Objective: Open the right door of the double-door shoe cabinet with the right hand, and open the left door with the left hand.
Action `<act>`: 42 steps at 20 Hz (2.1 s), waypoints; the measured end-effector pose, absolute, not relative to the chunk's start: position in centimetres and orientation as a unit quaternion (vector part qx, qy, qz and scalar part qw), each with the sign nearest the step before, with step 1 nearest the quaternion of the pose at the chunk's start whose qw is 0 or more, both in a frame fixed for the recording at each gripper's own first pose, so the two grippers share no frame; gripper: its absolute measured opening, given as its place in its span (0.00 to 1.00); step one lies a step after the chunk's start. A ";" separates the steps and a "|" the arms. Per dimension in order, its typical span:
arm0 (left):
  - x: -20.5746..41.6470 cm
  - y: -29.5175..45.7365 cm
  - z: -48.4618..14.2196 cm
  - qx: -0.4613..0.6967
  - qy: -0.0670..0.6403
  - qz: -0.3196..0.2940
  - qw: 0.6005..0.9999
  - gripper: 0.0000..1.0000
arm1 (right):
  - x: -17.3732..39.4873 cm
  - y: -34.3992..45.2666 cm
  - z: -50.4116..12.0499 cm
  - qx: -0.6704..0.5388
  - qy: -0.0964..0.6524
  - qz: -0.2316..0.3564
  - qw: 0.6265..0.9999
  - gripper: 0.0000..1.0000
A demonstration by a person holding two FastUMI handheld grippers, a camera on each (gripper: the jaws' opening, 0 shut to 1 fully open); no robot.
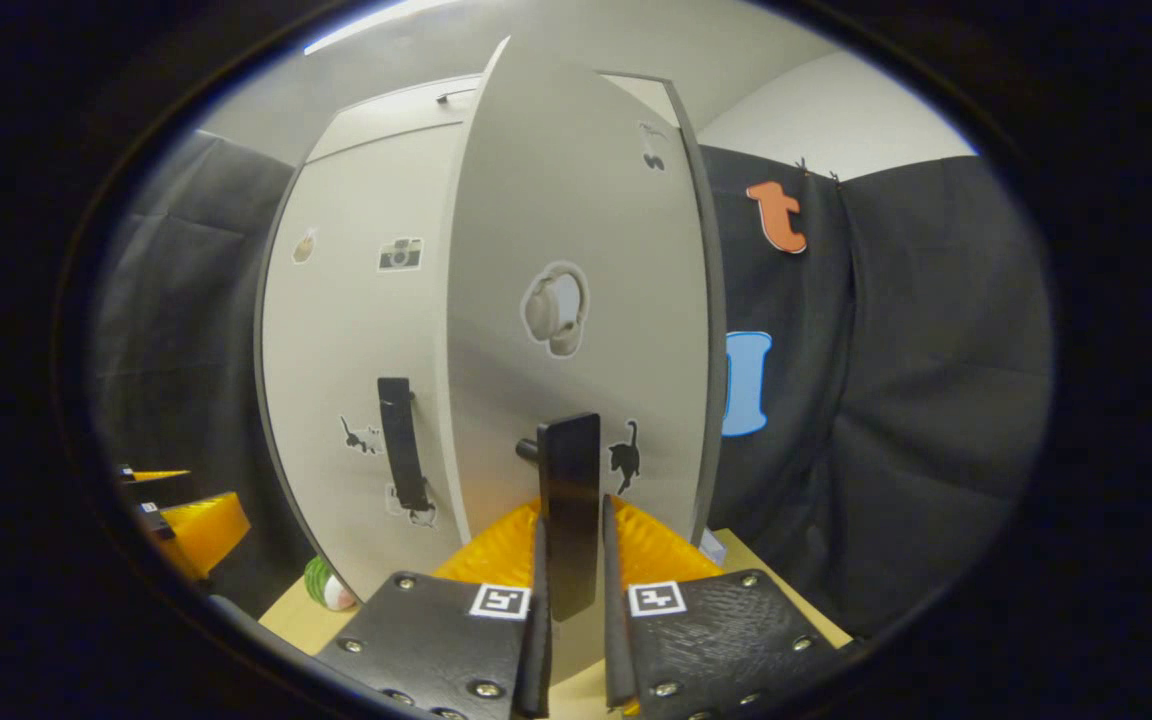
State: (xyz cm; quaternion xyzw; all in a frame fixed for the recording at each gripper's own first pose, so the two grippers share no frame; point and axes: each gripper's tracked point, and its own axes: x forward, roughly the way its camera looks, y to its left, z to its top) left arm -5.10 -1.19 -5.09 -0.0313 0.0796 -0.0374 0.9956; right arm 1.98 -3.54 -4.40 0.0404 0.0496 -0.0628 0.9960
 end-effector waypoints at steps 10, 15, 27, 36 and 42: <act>-4.6 -3.8 -6.1 -0.031 0.090 -0.067 0.993 0.95 | 0.5 -6.0 -4.7 0.043 0.049 -0.100 0.993 0.21; -4.2 -5.0 -6.8 -0.038 0.100 -0.082 0.991 0.95 | -0.4 -7.9 -4.9 0.049 0.054 -0.128 0.989 0.21; -3.8 -6.4 -7.4 -0.038 0.106 -0.097 0.989 0.95 | -0.7 -10.8 -5.8 0.050 0.061 -0.131 0.988 0.21; -2.0 -6.1 -7.9 -0.043 0.111 -0.085 0.989 0.95 | -0.6 -13.6 -6.2 0.058 0.057 -0.117 0.990 0.11; 0.5 -6.8 -7.4 -0.038 0.102 -0.088 0.990 0.95 | -0.6 -14.1 -6.5 0.063 0.062 -0.105 0.991 0.12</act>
